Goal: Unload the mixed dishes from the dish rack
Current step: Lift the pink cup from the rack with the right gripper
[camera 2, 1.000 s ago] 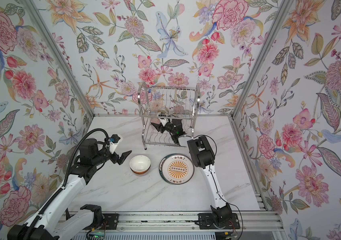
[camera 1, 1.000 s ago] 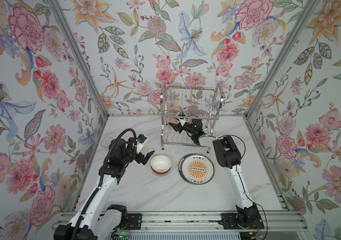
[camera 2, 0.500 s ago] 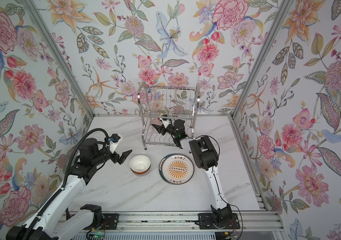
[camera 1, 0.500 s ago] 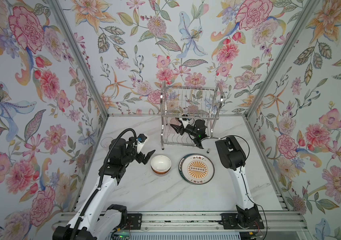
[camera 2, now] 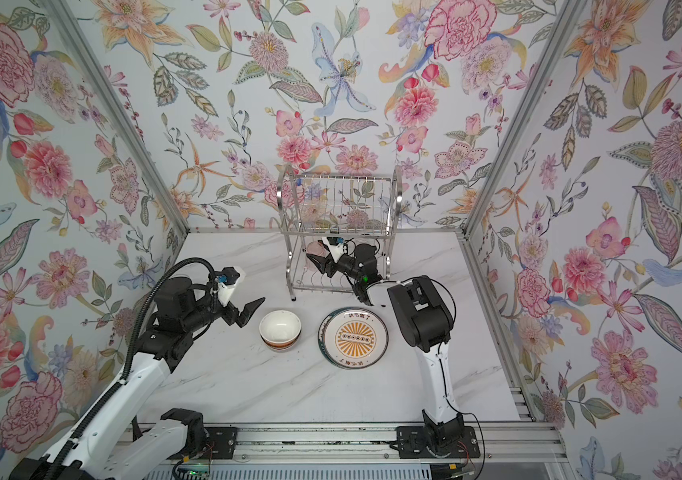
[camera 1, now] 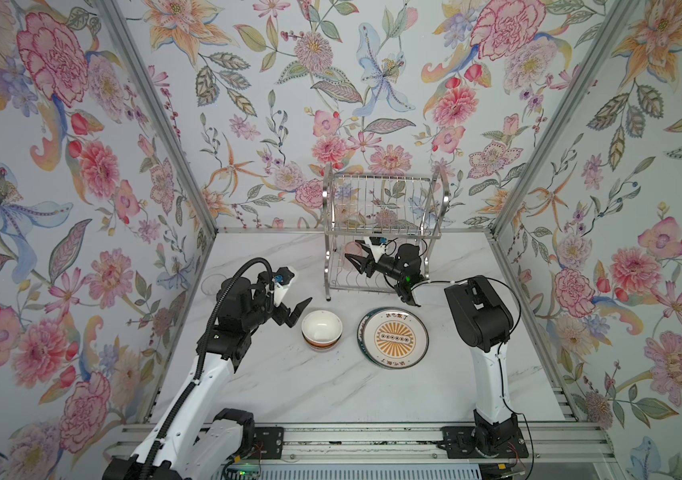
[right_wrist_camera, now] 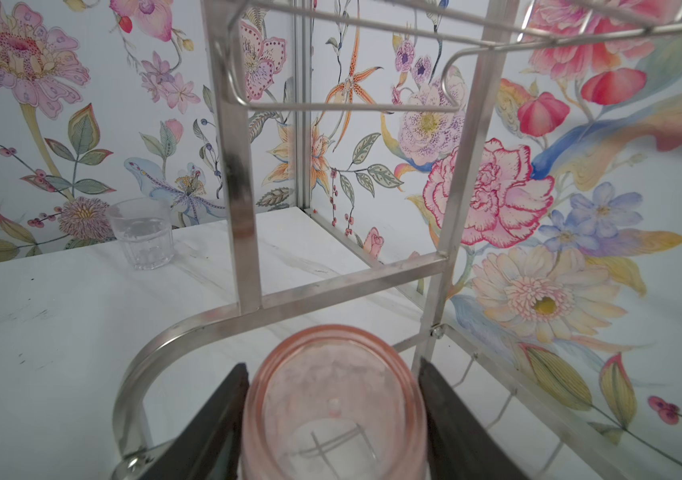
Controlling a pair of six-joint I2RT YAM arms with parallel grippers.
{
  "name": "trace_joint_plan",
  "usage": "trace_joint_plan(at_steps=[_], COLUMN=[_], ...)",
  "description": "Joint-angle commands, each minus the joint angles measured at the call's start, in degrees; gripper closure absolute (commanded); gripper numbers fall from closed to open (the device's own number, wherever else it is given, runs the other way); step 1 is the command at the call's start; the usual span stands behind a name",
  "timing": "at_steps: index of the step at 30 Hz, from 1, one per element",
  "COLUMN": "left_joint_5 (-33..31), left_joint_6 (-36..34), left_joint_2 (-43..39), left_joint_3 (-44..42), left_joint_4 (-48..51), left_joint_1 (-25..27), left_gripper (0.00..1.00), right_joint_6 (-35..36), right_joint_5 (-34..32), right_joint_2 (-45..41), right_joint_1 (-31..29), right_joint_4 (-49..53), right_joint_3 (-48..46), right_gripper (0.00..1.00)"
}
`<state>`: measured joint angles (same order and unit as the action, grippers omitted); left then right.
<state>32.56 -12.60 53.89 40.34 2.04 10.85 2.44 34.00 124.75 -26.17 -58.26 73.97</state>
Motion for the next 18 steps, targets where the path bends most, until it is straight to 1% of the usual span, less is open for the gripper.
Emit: trace_joint_plan(at_steps=[1,11,18], left_joint_5=[-0.49,-0.39,-0.53], left_joint_6=[1.19,1.06,1.42], left_joint_2=[-1.20,-3.03,-5.15], left_joint_3=[-0.31,-1.31,-2.35], left_joint_4=[-1.46,-1.23,-1.09], left_joint_1=[0.67,0.83,0.83], left_gripper=[0.01,0.01,0.01], right_joint_6=[-0.62,1.25,1.52], right_joint_5=[-0.83,-3.05,-4.00], right_joint_2=[-4.96,-7.24,-11.61], right_joint_1=[-0.61,-3.04,-4.38], right_joint_4=[-5.99,-8.38,-9.33], right_joint_3=[-1.76,-8.71,-13.67], right_gripper=[1.00,1.00,1.00])
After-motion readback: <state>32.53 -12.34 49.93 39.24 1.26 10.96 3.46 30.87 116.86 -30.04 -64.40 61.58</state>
